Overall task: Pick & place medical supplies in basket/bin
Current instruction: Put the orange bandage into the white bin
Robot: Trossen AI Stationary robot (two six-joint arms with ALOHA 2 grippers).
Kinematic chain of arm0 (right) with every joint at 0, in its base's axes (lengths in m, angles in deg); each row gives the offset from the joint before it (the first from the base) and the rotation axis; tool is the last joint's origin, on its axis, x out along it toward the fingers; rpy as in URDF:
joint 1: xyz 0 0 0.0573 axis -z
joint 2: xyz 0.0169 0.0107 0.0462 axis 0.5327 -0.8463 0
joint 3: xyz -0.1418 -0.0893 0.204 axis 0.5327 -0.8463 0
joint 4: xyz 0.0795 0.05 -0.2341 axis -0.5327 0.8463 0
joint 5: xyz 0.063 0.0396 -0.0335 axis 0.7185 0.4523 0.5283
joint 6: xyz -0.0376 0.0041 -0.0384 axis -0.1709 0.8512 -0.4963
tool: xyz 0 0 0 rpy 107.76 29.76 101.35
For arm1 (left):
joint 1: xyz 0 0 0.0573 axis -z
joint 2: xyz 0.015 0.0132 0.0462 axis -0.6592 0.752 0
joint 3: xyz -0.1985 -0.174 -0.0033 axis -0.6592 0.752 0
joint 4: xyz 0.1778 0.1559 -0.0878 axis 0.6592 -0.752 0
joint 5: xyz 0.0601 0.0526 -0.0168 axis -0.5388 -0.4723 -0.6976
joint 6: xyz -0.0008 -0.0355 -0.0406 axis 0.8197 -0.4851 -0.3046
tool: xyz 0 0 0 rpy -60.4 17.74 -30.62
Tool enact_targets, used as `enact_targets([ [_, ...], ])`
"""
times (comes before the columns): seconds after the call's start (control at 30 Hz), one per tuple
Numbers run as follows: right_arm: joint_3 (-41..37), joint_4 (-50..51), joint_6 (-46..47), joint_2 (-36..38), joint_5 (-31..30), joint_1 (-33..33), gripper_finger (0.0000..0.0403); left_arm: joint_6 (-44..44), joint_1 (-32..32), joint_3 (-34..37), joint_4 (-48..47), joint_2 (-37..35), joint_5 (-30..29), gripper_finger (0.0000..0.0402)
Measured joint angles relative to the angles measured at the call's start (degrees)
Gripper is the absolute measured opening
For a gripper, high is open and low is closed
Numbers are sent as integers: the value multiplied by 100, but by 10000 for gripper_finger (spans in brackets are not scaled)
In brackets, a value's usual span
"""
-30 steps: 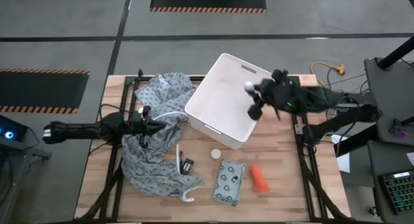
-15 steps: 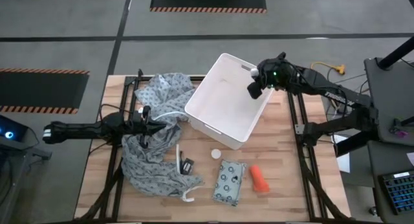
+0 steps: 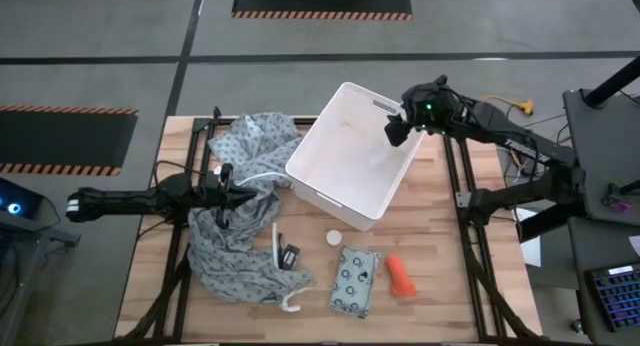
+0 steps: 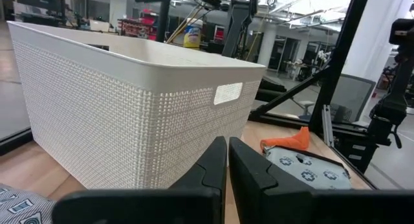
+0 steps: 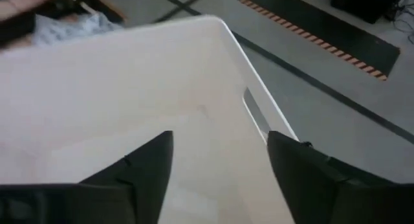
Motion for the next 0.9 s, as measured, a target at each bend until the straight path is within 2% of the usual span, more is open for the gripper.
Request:
enact_targets([
  [0.1, 287, 9, 330, 35, 650, -15, 270, -2, 2, 0, 0, 0, 0, 0],
  [0.23, 676, -1, 837, 148, 2496, -161, 277, -2, 0, 0, 0, 0, 0, 0],
  [0.33, 786, 4, 1224, 204, 3500, -709, 274, -1, 2, 0, -1, 0, 0, 0],
  [0.43, 790, 110, 1657, 249, 4002, -1545, 267, -2, 2, 0, 0, 1, -1, 0],
  [0.6, 646, 695, 2655, 232, 3886, -3239, 260, -2, 1, 0, -2, 2, 0, 0],
  [0.77, 438, 1330, 4092, -11, 2751, -4732, 254, -2, 2, 0, -4, 2, 0, 0],
  [0.9, 125, 1299, 5008, -325, 1883, -5466, 254, -2, 2, 0, -7, 2, 2, 0],
])
